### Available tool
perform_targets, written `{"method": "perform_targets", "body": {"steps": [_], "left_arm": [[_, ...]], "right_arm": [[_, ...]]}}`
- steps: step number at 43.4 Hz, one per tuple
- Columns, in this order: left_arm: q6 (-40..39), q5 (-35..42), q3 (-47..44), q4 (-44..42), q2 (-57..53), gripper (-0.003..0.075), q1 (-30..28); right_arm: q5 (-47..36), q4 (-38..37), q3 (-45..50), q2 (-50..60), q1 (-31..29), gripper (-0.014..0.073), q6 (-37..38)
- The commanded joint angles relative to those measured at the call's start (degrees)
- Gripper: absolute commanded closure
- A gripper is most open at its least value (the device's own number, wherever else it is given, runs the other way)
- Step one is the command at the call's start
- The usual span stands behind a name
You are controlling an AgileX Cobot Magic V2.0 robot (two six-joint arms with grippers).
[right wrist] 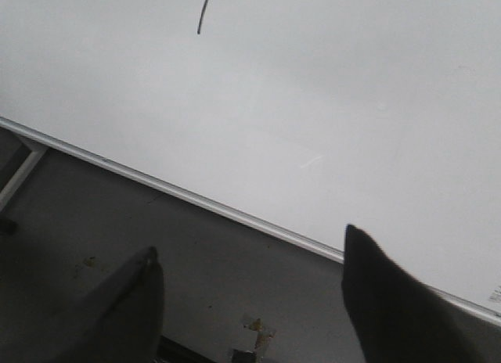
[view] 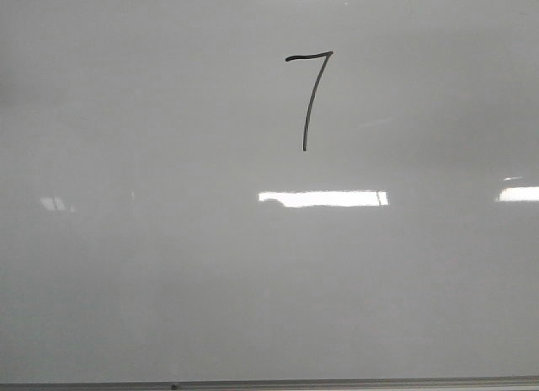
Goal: Write number 7 on whiteboard
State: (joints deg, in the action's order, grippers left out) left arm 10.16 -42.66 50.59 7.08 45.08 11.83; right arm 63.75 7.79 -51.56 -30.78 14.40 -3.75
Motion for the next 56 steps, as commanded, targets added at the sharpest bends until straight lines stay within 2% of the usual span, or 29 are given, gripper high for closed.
{"method": "perform_targets", "body": {"steps": [1, 12, 26, 28, 31, 37, 42, 44, 56], "left_arm": [[0.2, 1.0, -0.9, 1.1, -6.1, 0.0374, 2.3], [0.2, -1.6, -5.5, 2.0, -16.6, 0.0374, 3.1], [0.2, -1.1, -6.1, 2.0, -17.5, 0.0378, 3.1], [0.2, -1.1, -6.3, 2.0, -17.5, 0.0396, 3.1], [0.2, -1.2, -6.3, 2.0, -17.5, 0.0456, 3.1], [0.2, -1.2, -6.4, 2.0, -17.5, 0.0625, 3.1], [0.2, -1.1, -6.4, 2.0, -17.5, 0.0729, 3.1], [0.2, -1.1, -6.4, 2.0, -17.5, 0.0741, 3.1], [-2.3, -0.7, -6.8, 1.6, -17.5, 0.0741, 3.1]], "right_arm": [[-3.0, -4.2, 0.0, 1.6, -0.3, 0.0084, 3.4], [-2.6, -6.1, 1.9, 2.6, -0.3, 0.0084, 5.0], [-3.3, -6.1, 4.5, 2.6, -0.3, 0.0093, 5.0], [-3.4, -6.1, 4.5, 2.6, -0.3, 0.0123, 5.0], [-3.6, -6.1, 4.5, 2.6, -0.3, 0.0217, 5.0], [-3.6, -6.1, 4.5, 2.6, -0.3, 0.0484, 5.0], [-3.6, -6.1, 4.5, 2.6, -0.3, 0.0638, 5.0], [-3.6, -6.1, 4.5, 2.6, -0.3, 0.0697, 5.0], [-3.3, -6.1, 4.5, 2.6, -0.3, 0.0711, 5.0]]}}
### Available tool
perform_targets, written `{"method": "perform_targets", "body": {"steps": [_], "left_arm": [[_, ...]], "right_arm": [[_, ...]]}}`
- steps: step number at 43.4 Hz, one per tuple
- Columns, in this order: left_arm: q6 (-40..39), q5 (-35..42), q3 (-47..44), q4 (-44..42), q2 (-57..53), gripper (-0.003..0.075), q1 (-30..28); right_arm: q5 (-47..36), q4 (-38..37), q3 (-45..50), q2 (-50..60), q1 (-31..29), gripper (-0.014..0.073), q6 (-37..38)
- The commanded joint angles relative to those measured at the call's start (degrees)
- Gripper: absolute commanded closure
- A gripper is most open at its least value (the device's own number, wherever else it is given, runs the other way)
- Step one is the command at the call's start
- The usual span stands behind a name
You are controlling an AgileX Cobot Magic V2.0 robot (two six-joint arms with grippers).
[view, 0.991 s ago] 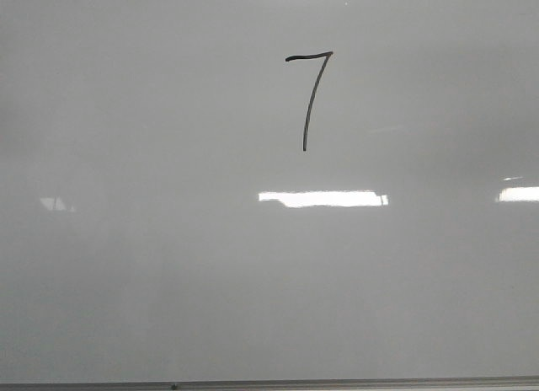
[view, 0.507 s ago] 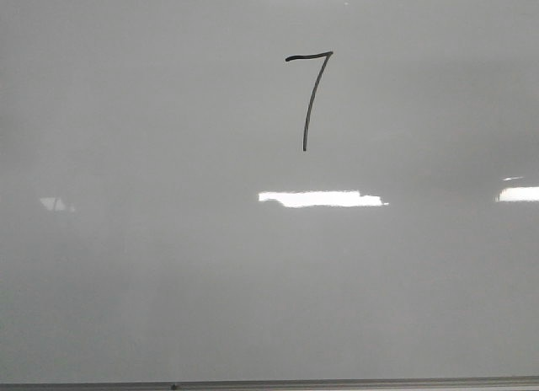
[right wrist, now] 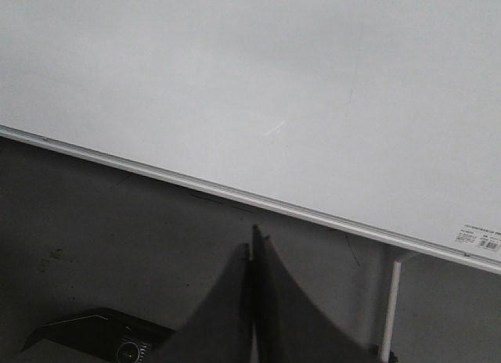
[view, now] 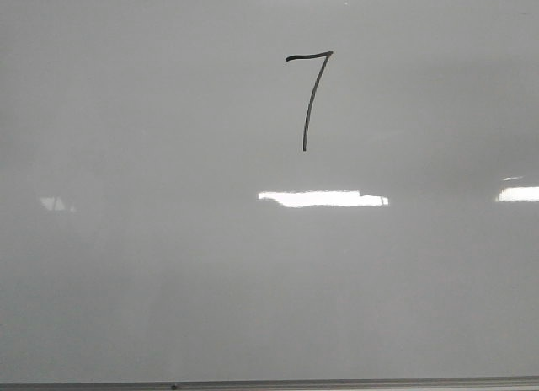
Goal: Write number 7 on whiteboard
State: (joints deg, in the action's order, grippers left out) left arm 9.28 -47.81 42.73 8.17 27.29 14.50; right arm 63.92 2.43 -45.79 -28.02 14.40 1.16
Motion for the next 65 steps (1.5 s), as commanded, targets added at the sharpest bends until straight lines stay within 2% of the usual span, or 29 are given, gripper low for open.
{"method": "perform_targets", "body": {"steps": [1, 28, 40, 47, 52, 61, 65], "left_arm": [[-1.4, 4.5, 0.9, 0.5, 0.3, 0.0741, 0.4], [-1.4, 4.5, -0.1, 0.5, -0.4, 0.0741, 0.3], [-1.4, 4.5, -3.0, 0.6, -8.4, 0.0741, -7.7], [-0.5, 4.8, -4.1, -0.6, -10.1, 0.0741, -9.3], [-0.5, 9.2, -7.2, -3.8, -11.0, 0.0741, -9.4], [-1.8, 23.1, -18.3, -4.6, -18.4, 0.0741, -9.4], [-7.7, 29.2, -23.8, -6.7, -22.3, 0.0741, -9.4]], "right_arm": [[-3.5, -0.7, -1.3, -0.2, -0.3, 0.0711, 0.1], [-3.5, -0.7, -1.3, -0.2, -0.3, 0.0711, 0.1], [-3.4, -0.7, -1.3, -0.2, -0.3, 0.0711, 0.1], [-3.3, -0.7, -1.3, -0.2, -0.3, 0.0711, 0.1], [-3.3, -0.7, -1.3, -0.2, -0.3, 0.0711, 0.1], [-3.3, -0.7, -1.3, -0.2, -0.3, 0.0711, 0.1], [-3.3, -0.7, -1.3, -0.2, -0.3, 0.0711, 0.1]]}}
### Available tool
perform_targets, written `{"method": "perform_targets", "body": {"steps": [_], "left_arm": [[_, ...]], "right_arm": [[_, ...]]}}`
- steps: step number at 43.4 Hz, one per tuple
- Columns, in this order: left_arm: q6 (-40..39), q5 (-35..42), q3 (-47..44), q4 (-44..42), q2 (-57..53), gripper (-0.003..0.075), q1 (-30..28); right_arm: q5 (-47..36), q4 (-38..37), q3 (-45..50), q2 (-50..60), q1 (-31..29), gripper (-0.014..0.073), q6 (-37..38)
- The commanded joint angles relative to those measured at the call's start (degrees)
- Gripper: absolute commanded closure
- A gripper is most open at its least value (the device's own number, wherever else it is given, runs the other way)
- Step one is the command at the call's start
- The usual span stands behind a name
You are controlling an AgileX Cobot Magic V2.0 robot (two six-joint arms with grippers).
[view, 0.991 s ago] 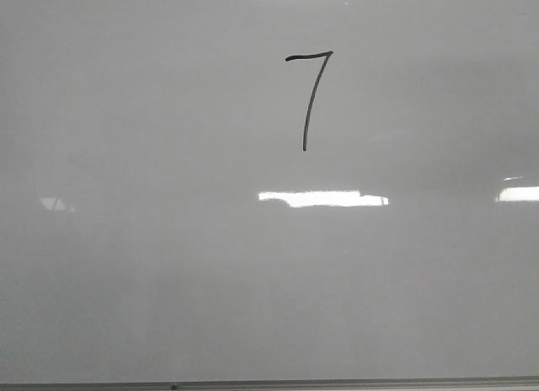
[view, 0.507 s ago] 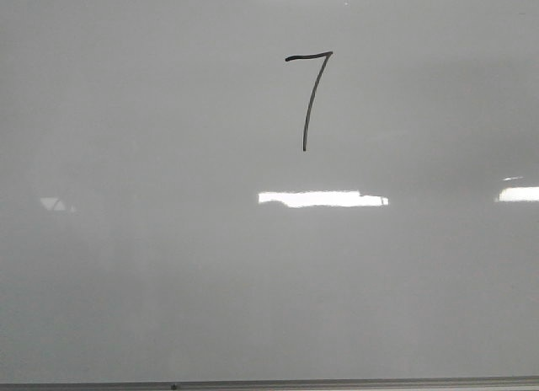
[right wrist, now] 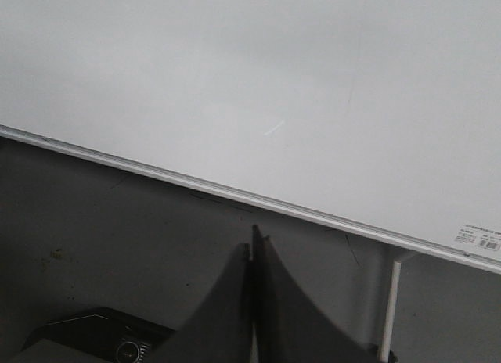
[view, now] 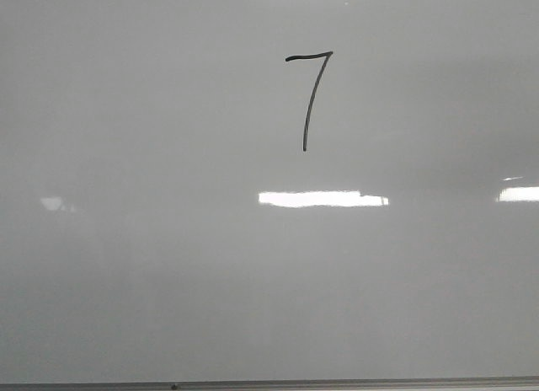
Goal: Write number 7 on whiteboard
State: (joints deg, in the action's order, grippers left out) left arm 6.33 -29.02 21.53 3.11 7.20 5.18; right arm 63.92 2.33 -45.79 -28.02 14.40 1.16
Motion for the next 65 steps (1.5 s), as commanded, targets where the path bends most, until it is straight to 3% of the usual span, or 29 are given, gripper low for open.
{"method": "perform_targets", "body": {"steps": [1, 18, 37, 65], "left_arm": [[-6.3, 12.1, -4.3, -3.1, -2.9, 0.0741, -0.1], [-9.0, 31.2, -22.7, -5.1, -8.5, 0.0741, -0.1], [-3.5, 32.6, -22.7, -2.3, -8.5, 0.0741, -0.1], [-3.5, 32.6, -22.7, -2.3, -8.5, 0.0741, -2.6]], "right_arm": [[-3.3, -0.6, -1.3, -0.2, -0.3, 0.0711, 0.1], [-3.3, -0.6, -1.3, -0.2, -0.3, 0.0711, 0.1], [-3.2, -0.6, -1.3, -0.2, -0.3, 0.0711, 0.1], [-3.2, -0.6, -1.3, -0.2, -0.3, 0.0711, 0.1]]}}
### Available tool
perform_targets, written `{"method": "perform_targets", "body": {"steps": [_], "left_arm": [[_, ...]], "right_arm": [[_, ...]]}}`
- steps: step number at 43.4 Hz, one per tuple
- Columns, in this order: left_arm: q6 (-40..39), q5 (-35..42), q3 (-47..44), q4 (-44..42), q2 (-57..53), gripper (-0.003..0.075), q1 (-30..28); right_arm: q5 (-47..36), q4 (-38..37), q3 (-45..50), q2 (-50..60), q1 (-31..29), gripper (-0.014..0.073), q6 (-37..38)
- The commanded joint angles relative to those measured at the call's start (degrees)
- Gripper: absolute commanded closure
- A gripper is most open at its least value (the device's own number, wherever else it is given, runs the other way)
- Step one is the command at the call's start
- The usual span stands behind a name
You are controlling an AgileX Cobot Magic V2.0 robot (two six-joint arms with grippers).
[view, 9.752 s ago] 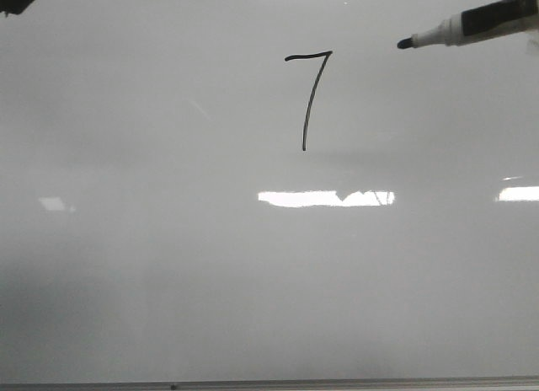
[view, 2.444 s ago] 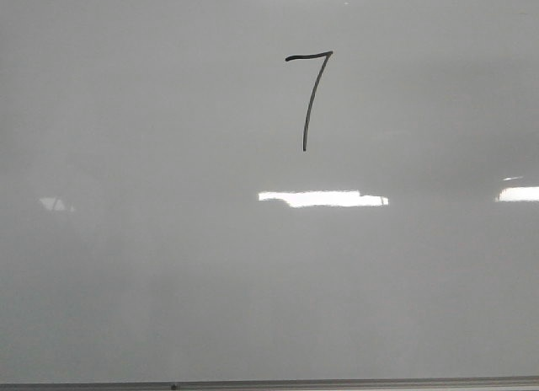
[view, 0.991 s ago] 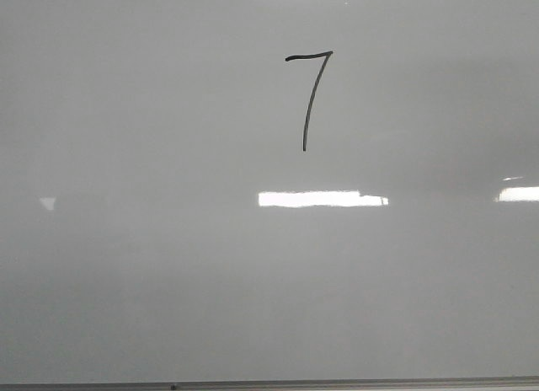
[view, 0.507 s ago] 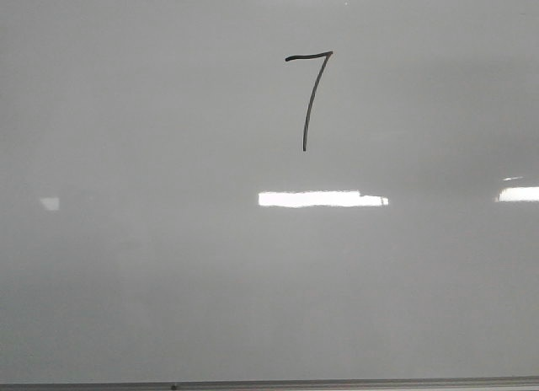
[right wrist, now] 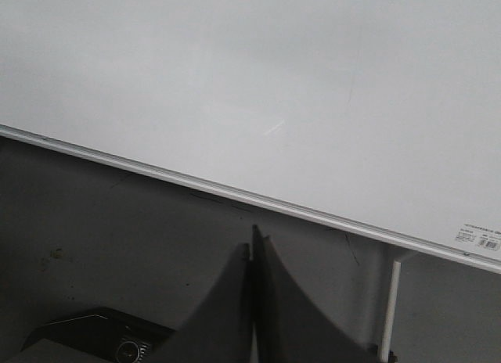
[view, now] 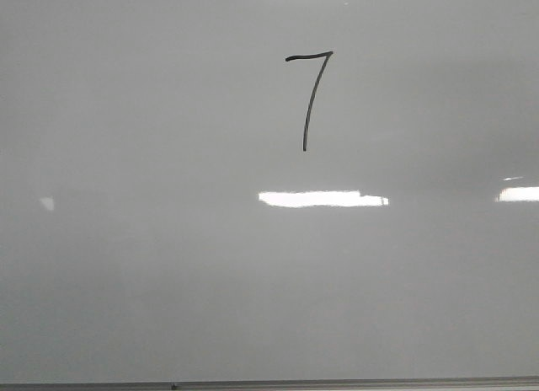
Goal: Write number 7 on whiteboard
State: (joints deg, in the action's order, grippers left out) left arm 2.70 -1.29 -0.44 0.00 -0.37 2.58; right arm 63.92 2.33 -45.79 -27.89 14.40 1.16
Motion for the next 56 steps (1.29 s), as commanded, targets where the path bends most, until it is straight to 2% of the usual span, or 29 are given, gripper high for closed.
{"method": "perform_targets", "body": {"steps": [1, 32, 35, 38, 48, 56], "left_arm": [[0.1, 4.8, -0.7, 0.8, -0.8, 0.0741, 0.0], [0.1, 4.8, -0.7, 0.8, -0.8, 0.0741, 0.0], [0.1, 4.8, -0.7, 0.8, -0.8, 0.0741, 0.0], [0.1, 4.8, -0.7, 0.8, -0.7, 0.0741, 0.0], [0.1, 4.8, -0.7, 0.8, -0.7, 0.0741, 0.0], [0.1, 4.8, -0.7, 0.8, -0.7, 0.0741, 0.0]], "right_arm": [[-3.2, -0.6, -1.3, -0.3, -0.3, 0.0711, 0.1], [-3.5, -0.7, -1.1, -0.1, -0.3, 0.0711, 0.1], [-4.7, -3.7, -0.2, 1.4, -0.7, 0.0711, 0.1], [-8.2, -5.4, 2.1, 3.3, -2.1, 0.0711, 0.1], [-30.4, -5.5, 17.5, 13.7, -10.0, 0.0711, 0.1], [-43.7, -5.2, 29.0, 20.9, -12.6, 0.0711, 0.1]]}}
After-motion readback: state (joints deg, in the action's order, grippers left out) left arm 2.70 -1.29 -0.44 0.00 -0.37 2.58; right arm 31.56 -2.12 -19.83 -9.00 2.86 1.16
